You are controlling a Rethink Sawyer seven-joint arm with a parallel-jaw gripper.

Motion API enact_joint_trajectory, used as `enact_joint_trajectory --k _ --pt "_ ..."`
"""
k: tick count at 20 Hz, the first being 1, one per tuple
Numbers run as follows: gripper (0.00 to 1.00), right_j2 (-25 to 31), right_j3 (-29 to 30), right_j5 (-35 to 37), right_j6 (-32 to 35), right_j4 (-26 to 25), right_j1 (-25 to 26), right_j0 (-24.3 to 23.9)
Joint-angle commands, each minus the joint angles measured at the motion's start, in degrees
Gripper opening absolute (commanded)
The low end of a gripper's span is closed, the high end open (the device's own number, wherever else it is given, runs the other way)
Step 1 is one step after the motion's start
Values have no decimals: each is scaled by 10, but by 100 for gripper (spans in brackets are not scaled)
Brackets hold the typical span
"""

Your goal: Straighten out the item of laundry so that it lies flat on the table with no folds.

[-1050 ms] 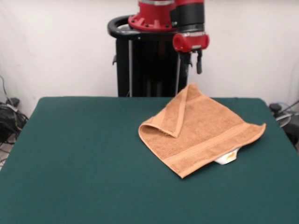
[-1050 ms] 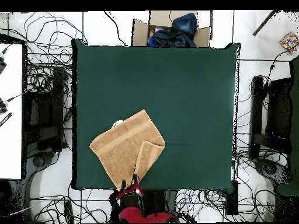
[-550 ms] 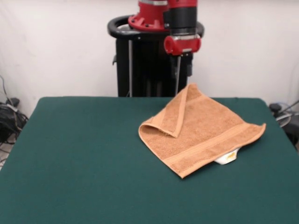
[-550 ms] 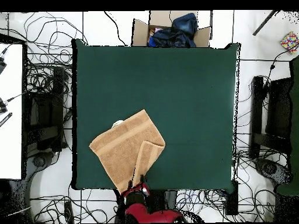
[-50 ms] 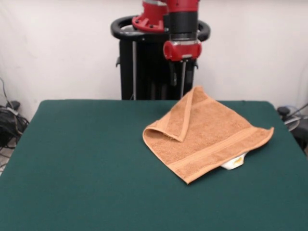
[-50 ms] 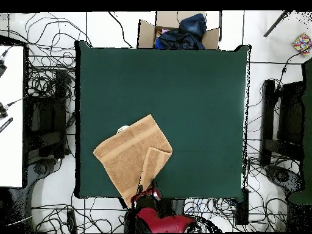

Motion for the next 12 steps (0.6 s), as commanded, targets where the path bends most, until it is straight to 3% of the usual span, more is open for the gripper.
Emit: enact_joint_trajectory --k 1,12 --pt "100 30 -85 -28 87 -17 30 -11" --pt "100 31 -109 -68 86 -18 58 -16"
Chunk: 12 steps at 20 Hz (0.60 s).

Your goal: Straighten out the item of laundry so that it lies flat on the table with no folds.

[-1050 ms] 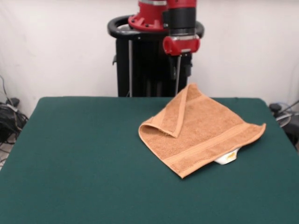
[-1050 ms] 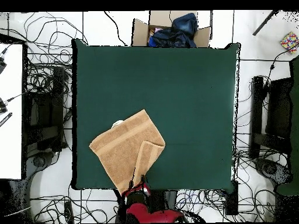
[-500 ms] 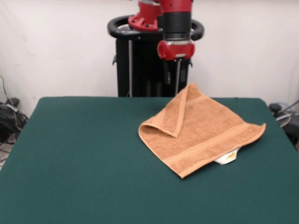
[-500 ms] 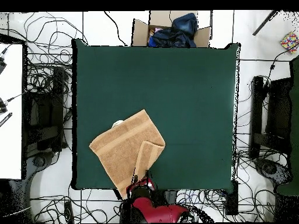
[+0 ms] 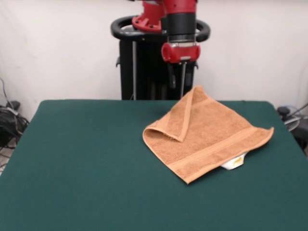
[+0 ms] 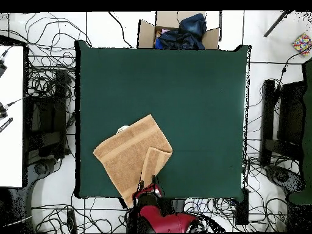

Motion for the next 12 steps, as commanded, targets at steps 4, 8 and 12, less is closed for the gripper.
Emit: enact_joint_trajectory --k 4,8,12 --pt "100 24 -111 -65 83 -1 67 -2" --pt "100 8 -114 -85 75 4 86 6" --pt "100 -16 -123 -121 61 15 132 21"
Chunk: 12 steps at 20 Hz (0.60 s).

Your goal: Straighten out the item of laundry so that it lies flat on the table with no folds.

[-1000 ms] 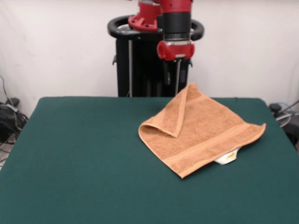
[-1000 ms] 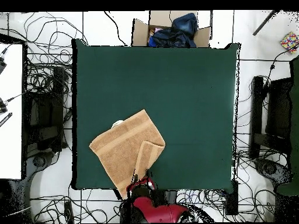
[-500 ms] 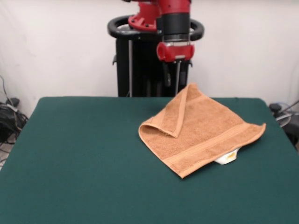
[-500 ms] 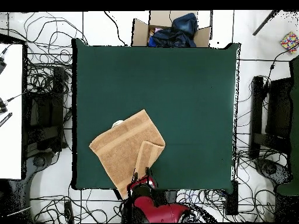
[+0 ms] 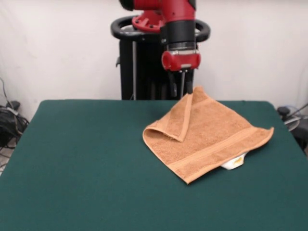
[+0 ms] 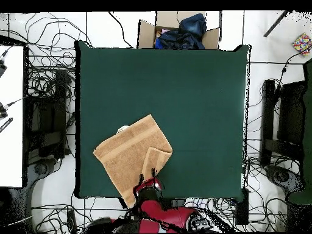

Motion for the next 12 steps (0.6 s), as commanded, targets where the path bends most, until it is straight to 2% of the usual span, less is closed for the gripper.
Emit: enact_joint_trajectory --k 1,6,12 --pt "100 -17 -93 -68 59 20 91 21" --pt "100 -37 -96 -150 49 33 131 28" --pt "100 -82 -101 -290 29 73 223 33"
